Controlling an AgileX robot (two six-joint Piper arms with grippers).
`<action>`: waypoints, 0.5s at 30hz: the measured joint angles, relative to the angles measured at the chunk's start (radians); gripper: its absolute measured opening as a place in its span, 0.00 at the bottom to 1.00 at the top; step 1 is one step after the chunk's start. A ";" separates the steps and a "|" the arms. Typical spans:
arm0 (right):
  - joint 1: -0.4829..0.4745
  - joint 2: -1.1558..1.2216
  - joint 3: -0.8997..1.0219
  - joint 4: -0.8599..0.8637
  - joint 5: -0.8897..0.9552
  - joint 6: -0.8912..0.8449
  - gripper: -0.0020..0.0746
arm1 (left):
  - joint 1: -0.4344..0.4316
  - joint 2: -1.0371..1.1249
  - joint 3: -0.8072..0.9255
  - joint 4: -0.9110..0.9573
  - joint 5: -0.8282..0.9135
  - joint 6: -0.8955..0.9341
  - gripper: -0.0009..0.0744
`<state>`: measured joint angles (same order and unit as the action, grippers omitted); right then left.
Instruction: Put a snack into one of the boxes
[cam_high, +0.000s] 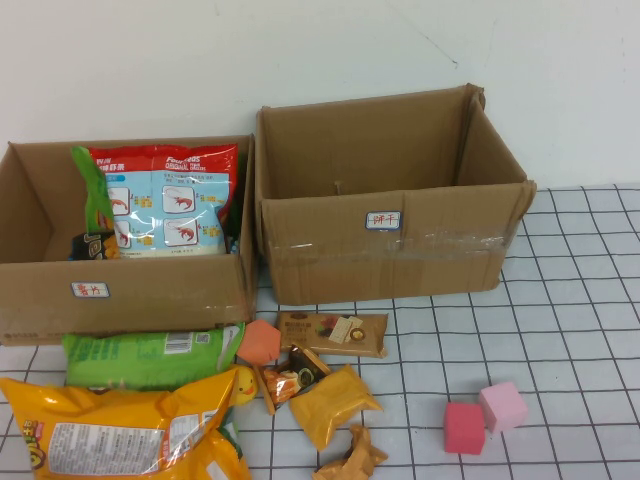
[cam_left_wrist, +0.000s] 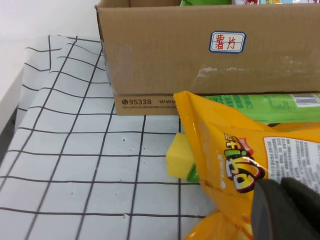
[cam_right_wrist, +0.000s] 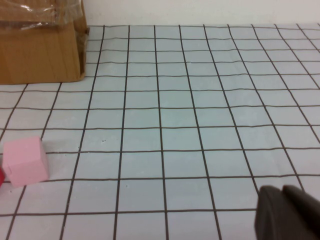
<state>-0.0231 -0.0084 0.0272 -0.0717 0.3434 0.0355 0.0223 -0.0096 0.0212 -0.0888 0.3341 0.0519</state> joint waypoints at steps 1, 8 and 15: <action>0.000 0.000 0.000 0.000 0.000 0.000 0.02 | 0.000 0.000 0.000 -0.007 0.000 0.000 0.01; 0.000 0.000 0.000 0.026 0.000 -0.002 0.02 | 0.000 0.000 0.006 -0.428 -0.018 -0.071 0.01; 0.000 0.000 0.000 0.396 0.013 -0.002 0.02 | 0.000 0.000 0.006 -0.861 -0.060 -0.104 0.01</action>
<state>-0.0231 -0.0084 0.0272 0.3239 0.3563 0.0338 0.0223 -0.0096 0.0269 -0.9502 0.2745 -0.0522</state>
